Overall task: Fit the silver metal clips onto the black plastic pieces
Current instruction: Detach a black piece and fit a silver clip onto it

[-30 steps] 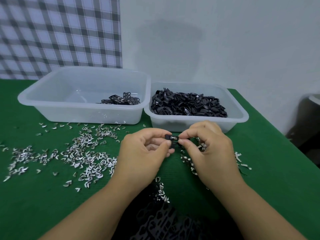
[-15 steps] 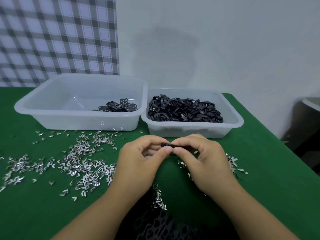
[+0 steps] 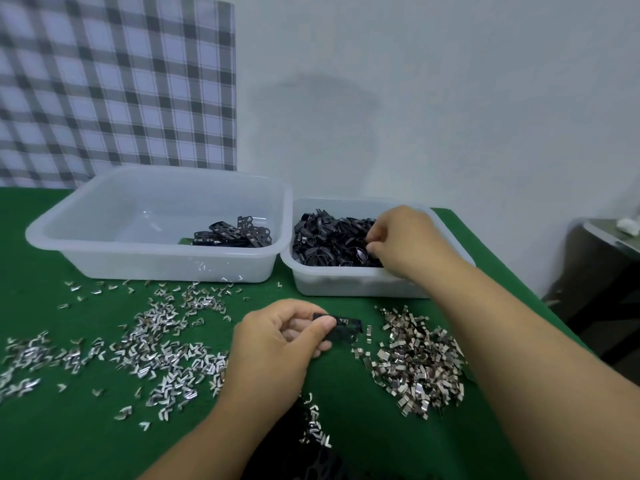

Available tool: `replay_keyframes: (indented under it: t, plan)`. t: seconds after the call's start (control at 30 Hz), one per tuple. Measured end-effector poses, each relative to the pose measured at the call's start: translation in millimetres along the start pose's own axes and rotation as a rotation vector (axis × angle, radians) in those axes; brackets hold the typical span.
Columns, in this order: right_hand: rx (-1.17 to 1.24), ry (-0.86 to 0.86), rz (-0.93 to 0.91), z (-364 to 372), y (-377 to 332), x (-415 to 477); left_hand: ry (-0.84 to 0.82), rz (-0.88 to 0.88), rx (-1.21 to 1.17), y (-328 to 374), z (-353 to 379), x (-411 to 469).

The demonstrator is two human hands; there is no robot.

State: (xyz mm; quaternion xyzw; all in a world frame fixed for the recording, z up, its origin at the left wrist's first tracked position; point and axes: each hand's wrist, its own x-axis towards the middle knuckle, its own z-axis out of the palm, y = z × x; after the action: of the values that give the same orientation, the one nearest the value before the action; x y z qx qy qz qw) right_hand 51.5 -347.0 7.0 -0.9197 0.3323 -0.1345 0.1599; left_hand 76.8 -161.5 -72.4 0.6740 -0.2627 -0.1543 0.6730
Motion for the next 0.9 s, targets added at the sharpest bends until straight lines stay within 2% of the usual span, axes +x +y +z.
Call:
replay_keyframes:
  t: [0.2,0.43,0.5,0.63,0.73,0.9]
  plan:
    - [-0.127,-0.108,0.043,16.9,-3.3,28.7,-0.003,-0.008,0.0,-1.5,-0.4,0.0]
    - [-0.232,-0.051,-0.02,26.0,-3.3,37.6,0.004,-0.013,-0.019,-2.5,-0.3,0.7]
    - [-0.113,0.02,-0.053,20.2,-3.5,31.7,0.008,-0.019,-0.029,-2.0,-0.4,0.6]
    - [0.324,0.256,-0.07,5.6,-4.6,-6.3,0.021,-0.026,-0.049,-0.7,-0.3,0.2]
    - [0.64,0.204,-0.099,3.5,-0.4,-51.7,0.036,-0.029,-0.054,-1.0,-0.6,0.7]
    - [0.916,0.106,-0.084,26.8,15.5,-103.6,0.05,-0.025,-0.037,-2.8,-0.4,1.9]
